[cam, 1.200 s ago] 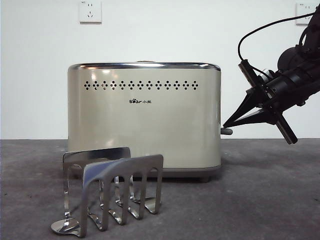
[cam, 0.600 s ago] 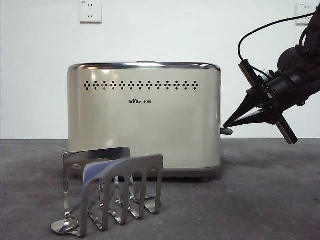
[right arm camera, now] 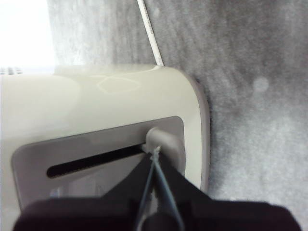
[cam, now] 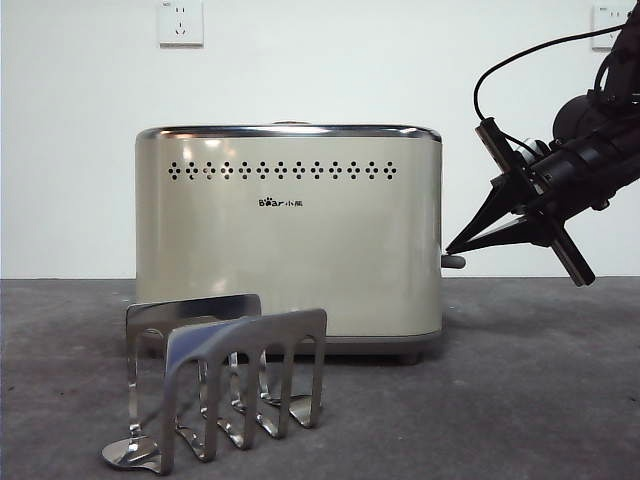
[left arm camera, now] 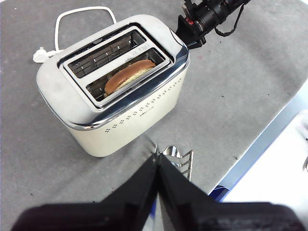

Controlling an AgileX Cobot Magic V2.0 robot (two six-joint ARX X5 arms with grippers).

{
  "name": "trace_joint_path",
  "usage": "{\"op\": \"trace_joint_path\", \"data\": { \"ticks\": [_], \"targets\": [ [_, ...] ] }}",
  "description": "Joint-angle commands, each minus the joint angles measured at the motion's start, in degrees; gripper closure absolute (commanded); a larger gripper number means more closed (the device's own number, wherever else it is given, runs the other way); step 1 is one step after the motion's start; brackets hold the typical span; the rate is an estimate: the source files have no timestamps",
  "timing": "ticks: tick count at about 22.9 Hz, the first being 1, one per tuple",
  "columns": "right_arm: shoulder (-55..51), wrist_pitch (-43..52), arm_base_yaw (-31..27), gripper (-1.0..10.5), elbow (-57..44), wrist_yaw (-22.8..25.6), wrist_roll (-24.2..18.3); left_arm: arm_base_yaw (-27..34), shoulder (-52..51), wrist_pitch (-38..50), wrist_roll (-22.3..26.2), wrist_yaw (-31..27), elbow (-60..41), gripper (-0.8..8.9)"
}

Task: Pick up a slice of bread from the rack,put the bread on the toaster,press the button

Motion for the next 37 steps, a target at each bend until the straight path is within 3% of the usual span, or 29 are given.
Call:
{"op": "trace_joint_path", "data": {
  "ticks": [1,7,13,16,20,24,30,35,36,37],
  "targets": [
    [0.00,-2.49,0.28,9.5,1.01,2.62,-0.90,0.15,-0.28,0.15,-0.35,0.20,-0.42,8.19],
    [-7.98,-11.15,0.28,9.5,6.49,4.76,-5.29,0.15,-0.28,0.15,-0.35,0.20,-0.42,8.19],
    [-25.35,-19.85,0.28,9.5,7.63,7.39,-9.60,0.15,-0.26,0.15,-0.35,0.22,-0.42,8.18],
    [-35.60,-25.31,0.28,9.5,12.00,14.95,-12.92,0.15,-0.24,0.17,-0.37,0.22,-0.39,8.18],
    [-43.43,-30.75,0.24,9.5,23.45,36.92,-23.21,0.15,0.39,0.17,-0.35,0.17,-0.39,8.18],
    [-44.11,-33.73,0.24,9.5,32.28,49.51,-24.28,0.15,1.62,0.17,-0.35,0.11,-0.39,8.18],
    [-43.52,-38.51,0.24,9.5,41.94,58.55,-24.28,0.15,3.96,0.17,-0.35,0.28,-0.39,8.18],
    [-43.34,-43.23,0.24,9.5,44.33,61.55,-24.28,5.55,4.28,0.17,-0.31,0.24,-0.46,8.17],
    [-43.23,-44.35,0.24,9.5,44.35,61.55,-24.28,7.19,3.87,0.20,1.51,0.33,-0.50,8.17],
    [-43.21,-46.31,0.24,9.5,44.35,61.53,-24.28,9.64,3.15,0.20,6.45,0.00,-0.70,8.17]
  ]
}}
